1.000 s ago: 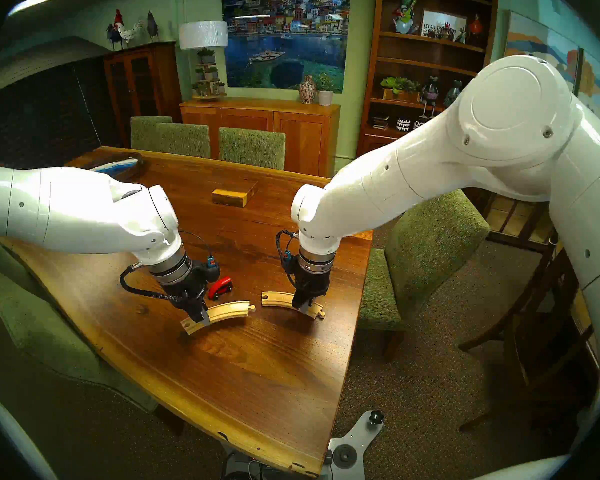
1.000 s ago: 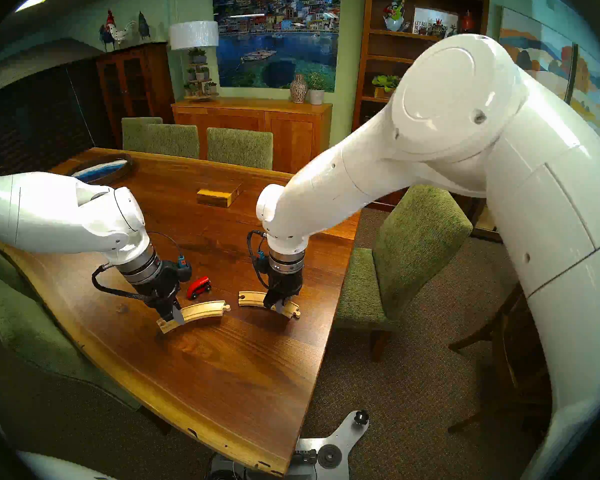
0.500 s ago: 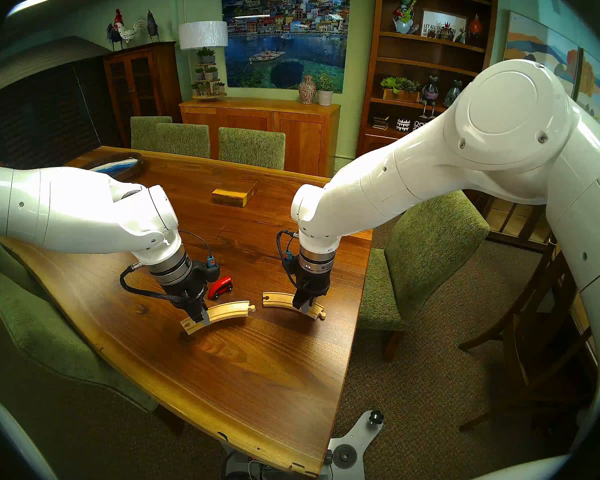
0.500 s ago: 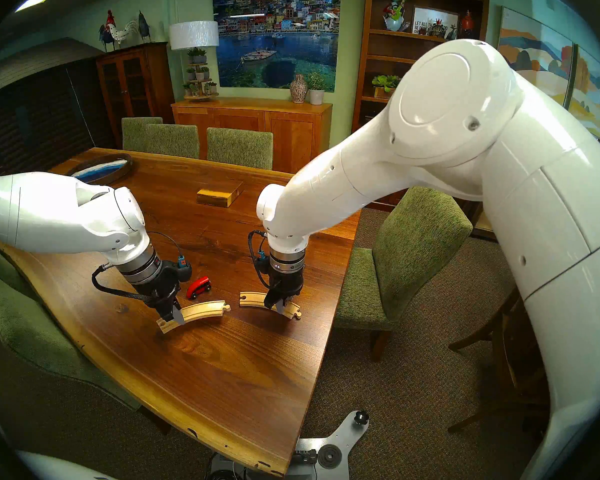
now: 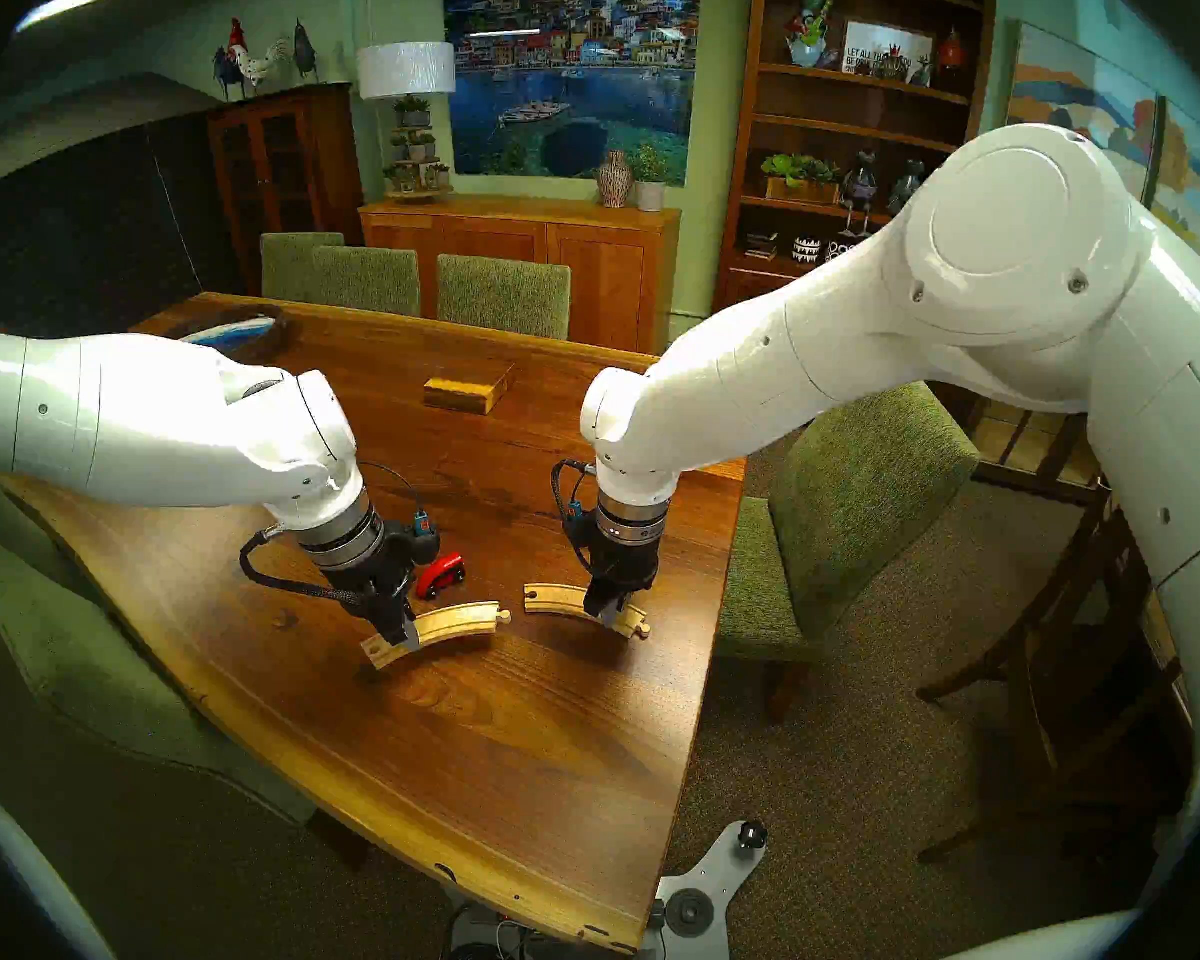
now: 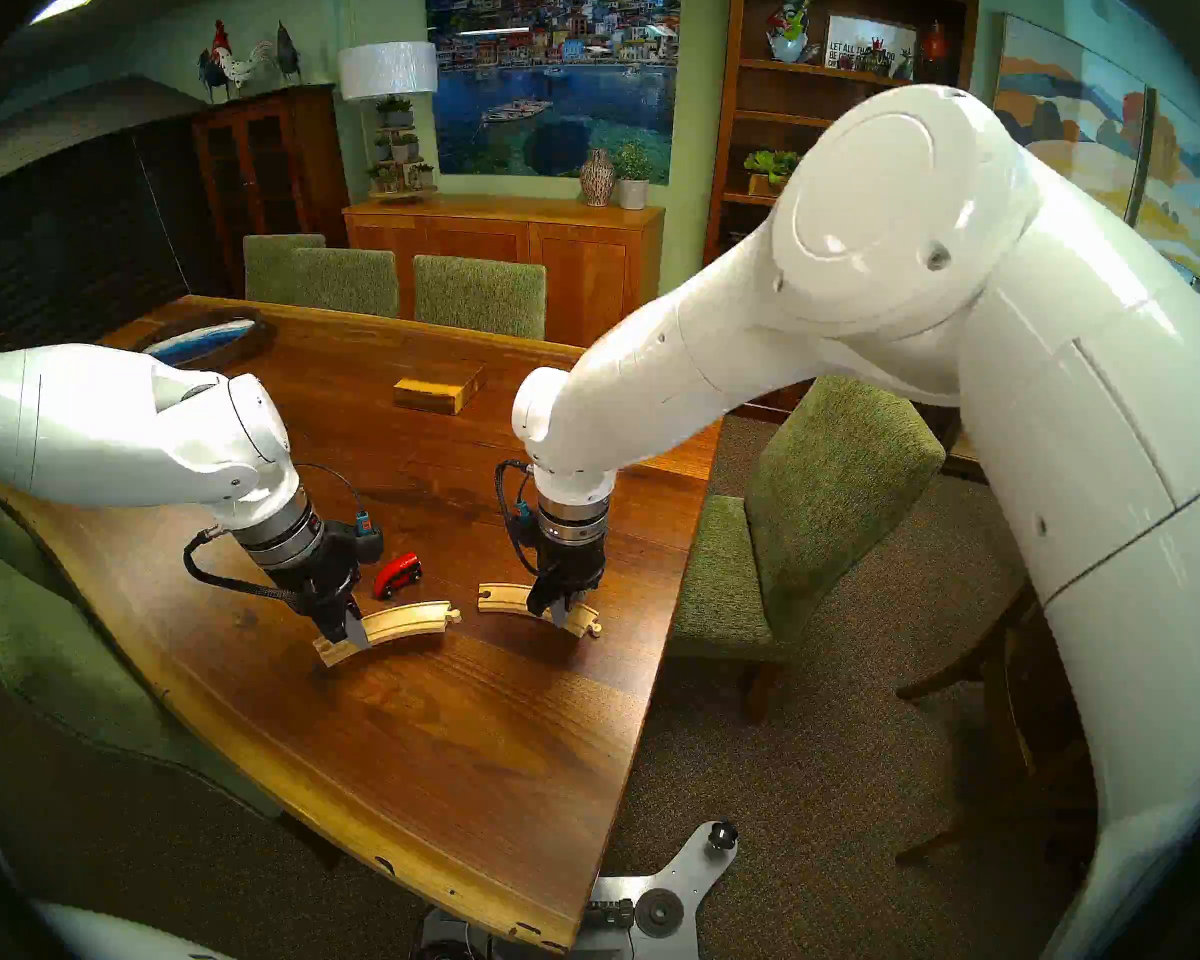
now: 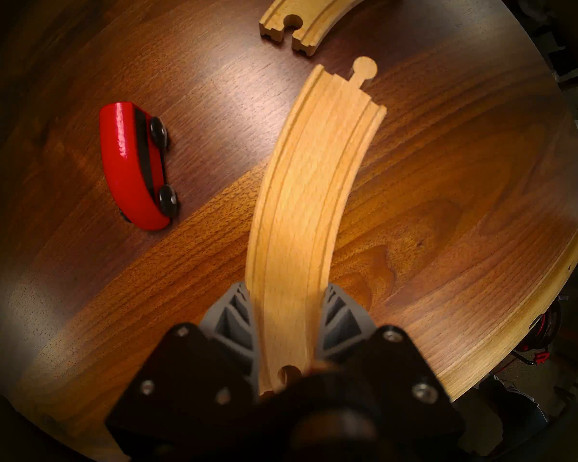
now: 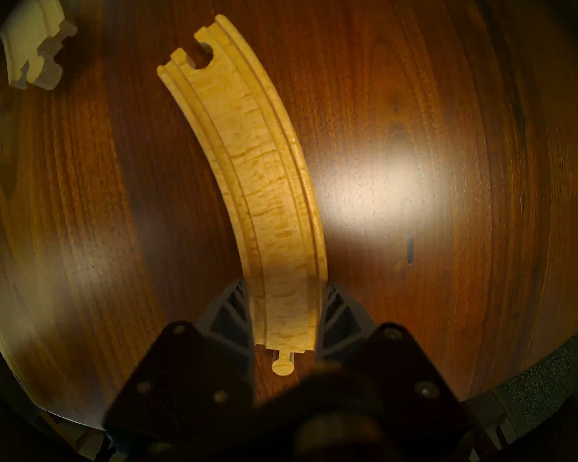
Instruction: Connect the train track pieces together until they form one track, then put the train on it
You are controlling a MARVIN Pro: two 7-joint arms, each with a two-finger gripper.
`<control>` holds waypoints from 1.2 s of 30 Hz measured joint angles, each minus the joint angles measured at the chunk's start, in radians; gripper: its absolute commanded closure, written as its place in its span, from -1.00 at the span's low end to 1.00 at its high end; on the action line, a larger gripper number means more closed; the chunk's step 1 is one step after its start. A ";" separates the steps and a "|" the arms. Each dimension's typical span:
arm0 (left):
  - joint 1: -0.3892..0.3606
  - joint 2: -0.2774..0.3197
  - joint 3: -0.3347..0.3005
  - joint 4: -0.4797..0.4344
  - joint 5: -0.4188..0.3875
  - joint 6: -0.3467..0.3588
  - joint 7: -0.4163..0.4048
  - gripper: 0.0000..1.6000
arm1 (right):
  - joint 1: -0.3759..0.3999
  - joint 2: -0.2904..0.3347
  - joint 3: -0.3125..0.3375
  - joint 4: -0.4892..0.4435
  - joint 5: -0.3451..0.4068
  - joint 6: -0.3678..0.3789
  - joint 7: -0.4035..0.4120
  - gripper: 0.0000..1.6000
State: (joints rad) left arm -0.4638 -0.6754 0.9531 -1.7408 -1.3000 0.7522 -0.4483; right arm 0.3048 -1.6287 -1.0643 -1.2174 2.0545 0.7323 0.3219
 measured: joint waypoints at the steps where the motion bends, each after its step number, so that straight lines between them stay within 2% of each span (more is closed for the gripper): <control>1: 0.000 0.000 0.000 0.000 0.000 0.000 0.000 1.00 | 0.000 0.000 0.000 0.000 -0.003 -0.002 0.002 1.00; 21: 0.004 -0.002 -0.004 0.000 -0.009 0.004 0.021 1.00 | -0.001 0.000 -0.002 0.002 -0.023 -0.010 0.020 1.00; 28: 0.028 -0.024 -0.036 0.013 -0.066 0.030 0.086 1.00 | -0.001 0.000 -0.002 0.002 -0.024 -0.011 0.020 1.00; 36: 0.056 -0.062 -0.070 0.047 -0.116 0.048 0.119 1.00 | -0.001 0.000 -0.002 0.002 -0.024 -0.011 0.020 1.00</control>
State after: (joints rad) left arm -0.4074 -0.7372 0.8830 -1.6943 -1.4161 0.7998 -0.3289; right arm 0.3041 -1.6289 -1.0660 -1.2150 2.0307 0.7209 0.3416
